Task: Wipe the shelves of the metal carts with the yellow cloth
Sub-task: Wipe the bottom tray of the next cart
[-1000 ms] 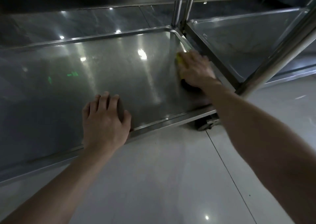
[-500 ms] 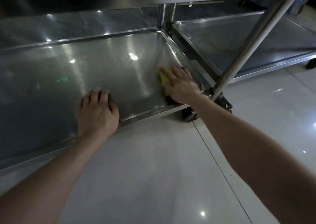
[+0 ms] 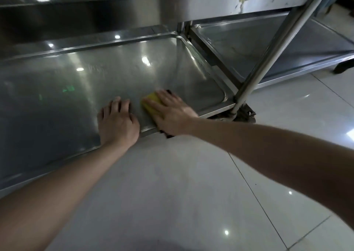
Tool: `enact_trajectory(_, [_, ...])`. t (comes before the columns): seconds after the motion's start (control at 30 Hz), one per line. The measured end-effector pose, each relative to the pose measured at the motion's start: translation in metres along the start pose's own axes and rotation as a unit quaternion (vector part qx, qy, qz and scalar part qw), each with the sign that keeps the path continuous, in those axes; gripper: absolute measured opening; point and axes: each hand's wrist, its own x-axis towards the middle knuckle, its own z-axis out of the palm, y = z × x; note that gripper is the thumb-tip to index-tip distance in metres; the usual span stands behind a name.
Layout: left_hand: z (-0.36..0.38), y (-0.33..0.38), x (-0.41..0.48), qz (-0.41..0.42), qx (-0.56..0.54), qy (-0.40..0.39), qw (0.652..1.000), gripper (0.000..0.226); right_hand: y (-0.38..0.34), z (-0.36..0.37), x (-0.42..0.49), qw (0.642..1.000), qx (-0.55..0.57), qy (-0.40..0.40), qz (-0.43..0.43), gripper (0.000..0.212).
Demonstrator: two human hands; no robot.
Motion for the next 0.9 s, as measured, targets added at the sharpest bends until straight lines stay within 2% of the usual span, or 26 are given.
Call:
enact_trajectory(0.1, [0.000, 0.002, 0.001, 0.000, -0.009, -0.013, 1.000, 0.054, 0.092, -0.021, -0.015, 0.992, -0.015, -0.015, 0.125, 0.065])
enact_trajectory(0.17, [0.000, 0.001, 0.000, 0.004, -0.012, -0.011, 1.000, 0.054, 0.138, -0.030, -0.030, 0.974, 0.003, -0.015, 0.226, 0.068])
enact_trajectory(0.27, [0.003, -0.001, 0.001, -0.001, -0.018, -0.011, 1.000, 0.057, 0.111, -0.023, -0.025, 0.953, 0.026, 0.020, 0.301, 0.070])
enact_trajectory(0.33, [0.000, 0.000, 0.003, -0.006, -0.019, -0.023, 1.000, 0.055, 0.045, -0.009, -0.007, 0.969, 0.035, 0.037, 0.241, 0.066])
enact_trajectory(0.4, [-0.010, -0.001, 0.008, -0.013, -0.019, -0.048, 0.999, 0.047, -0.018, 0.006, 0.009, 0.994, 0.036, 0.038, 0.100, 0.064])
enact_trajectory(0.43, [-0.016, -0.005, 0.012, -0.007, -0.019, -0.066, 0.998, 0.046, -0.037, 0.012, 0.013, 0.998, 0.039, 0.029, 0.044, 0.061])
enact_trajectory(0.5, [-0.026, -0.022, 0.016, 0.041, -0.019, -0.090, 0.995, 0.050, -0.038, 0.011, 0.014, 0.999, 0.044, 0.030, 0.000, 0.059])
enact_trajectory(0.57, [-0.034, -0.049, 0.015, 0.087, -0.020, -0.068, 0.994, 0.055, -0.002, 0.002, 0.013, 0.998, 0.023, 0.030, 0.051, 0.064])
enact_trajectory(0.63, [-0.042, -0.079, 0.006, 0.096, 0.002, -0.030, 0.995, 0.054, 0.053, -0.008, 0.011, 0.986, -0.005, 0.031, 0.161, 0.069])
enact_trajectory(0.7, [-0.050, -0.105, -0.009, 0.095, 0.036, -0.028, 0.994, 0.050, 0.091, -0.011, 0.007, 0.962, 0.004, 0.033, 0.271, 0.072])
enact_trajectory(0.77, [-0.055, -0.130, -0.023, 0.096, 0.062, -0.024, 0.993, 0.049, 0.073, -0.007, 0.017, 0.943, 0.023, 0.039, 0.329, 0.071])
enact_trajectory(0.83, [-0.060, -0.148, -0.032, 0.085, 0.073, -0.020, 0.993, 0.051, 0.000, 0.003, 0.036, 0.956, 0.018, 0.045, 0.290, 0.069])
enact_trajectory(0.9, [-0.063, -0.157, -0.037, 0.054, 0.071, -0.012, 0.996, 0.051, -0.095, 0.016, 0.054, 0.986, 0.033, 0.052, 0.158, 0.068])
